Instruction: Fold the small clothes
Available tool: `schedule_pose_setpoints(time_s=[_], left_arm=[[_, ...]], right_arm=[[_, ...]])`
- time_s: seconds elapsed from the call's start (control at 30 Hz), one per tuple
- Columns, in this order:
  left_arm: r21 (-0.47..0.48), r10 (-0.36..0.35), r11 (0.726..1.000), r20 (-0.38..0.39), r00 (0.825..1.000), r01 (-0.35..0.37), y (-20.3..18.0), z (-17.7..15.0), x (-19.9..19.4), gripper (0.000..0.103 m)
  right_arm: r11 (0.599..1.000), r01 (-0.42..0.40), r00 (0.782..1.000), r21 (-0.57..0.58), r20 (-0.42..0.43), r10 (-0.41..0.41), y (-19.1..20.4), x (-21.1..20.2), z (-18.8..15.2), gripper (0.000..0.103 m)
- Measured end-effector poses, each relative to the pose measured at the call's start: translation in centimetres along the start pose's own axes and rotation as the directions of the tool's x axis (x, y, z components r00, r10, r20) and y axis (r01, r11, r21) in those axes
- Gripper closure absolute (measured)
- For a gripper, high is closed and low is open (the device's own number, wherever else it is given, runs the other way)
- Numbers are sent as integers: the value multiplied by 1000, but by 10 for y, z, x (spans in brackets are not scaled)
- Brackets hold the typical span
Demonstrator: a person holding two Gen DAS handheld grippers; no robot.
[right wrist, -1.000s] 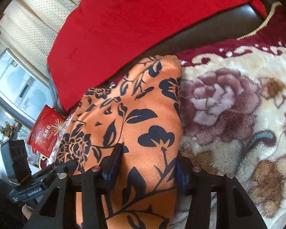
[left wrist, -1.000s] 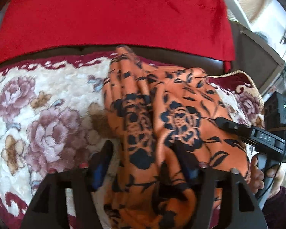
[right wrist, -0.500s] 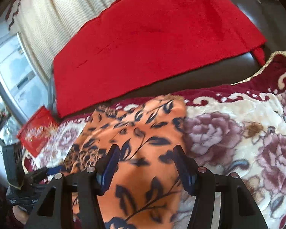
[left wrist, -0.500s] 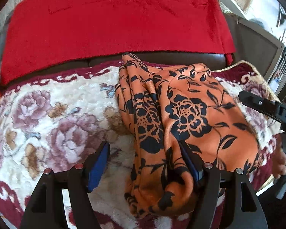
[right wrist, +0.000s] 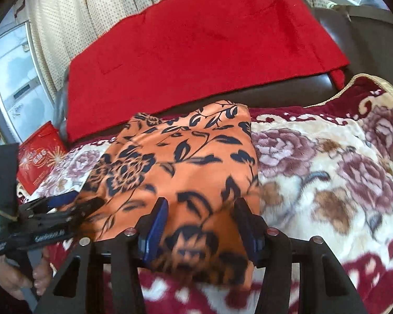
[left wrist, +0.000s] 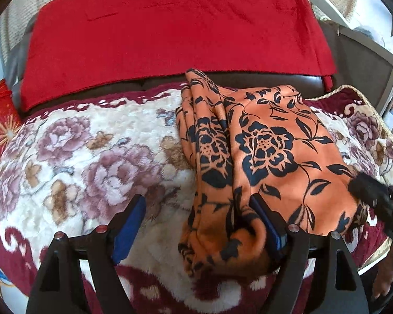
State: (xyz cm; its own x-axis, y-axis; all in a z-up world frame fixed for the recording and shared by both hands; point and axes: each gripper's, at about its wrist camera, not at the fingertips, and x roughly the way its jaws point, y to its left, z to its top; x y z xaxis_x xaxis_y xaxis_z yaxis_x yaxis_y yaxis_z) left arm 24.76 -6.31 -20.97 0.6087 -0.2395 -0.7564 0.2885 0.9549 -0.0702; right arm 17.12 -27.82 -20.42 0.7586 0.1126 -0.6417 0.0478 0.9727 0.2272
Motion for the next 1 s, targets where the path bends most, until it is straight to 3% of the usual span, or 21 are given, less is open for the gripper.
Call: schedule_pose_setpoints(time_s=[0.3, 0.5, 0.67, 0.77, 0.87, 1.0], left_arm=[[12, 25, 1000, 12, 1000, -26, -1, -3, 3, 15], [7, 18, 1000, 2, 1000, -18, 1, 1, 8, 15], [15, 13, 1000, 2, 1000, -13, 1, 2, 9, 15], [9, 9, 1000, 2, 1000, -9, 3, 2, 11, 13], [2, 6, 1000, 1, 1000, -6, 4, 2, 13, 12], [1, 2, 1000, 0, 1000, -2, 4, 2, 12, 12]], right_arm=[[997, 31, 996, -77, -76, -37, 9, 7, -6, 48], [1000, -18, 995, -1, -98, 18, -1, 10, 37, 47], [1000, 15, 986, 10, -164, -13, -7, 66, 100, 47], [996, 21, 964, 86, -266, 3, -18, 120, 126, 48], [988, 62, 927, 143, -374, -4, -31, 173, 127, 44], [985, 47, 940, 164, -342, 12, -33, 165, 129, 42]])
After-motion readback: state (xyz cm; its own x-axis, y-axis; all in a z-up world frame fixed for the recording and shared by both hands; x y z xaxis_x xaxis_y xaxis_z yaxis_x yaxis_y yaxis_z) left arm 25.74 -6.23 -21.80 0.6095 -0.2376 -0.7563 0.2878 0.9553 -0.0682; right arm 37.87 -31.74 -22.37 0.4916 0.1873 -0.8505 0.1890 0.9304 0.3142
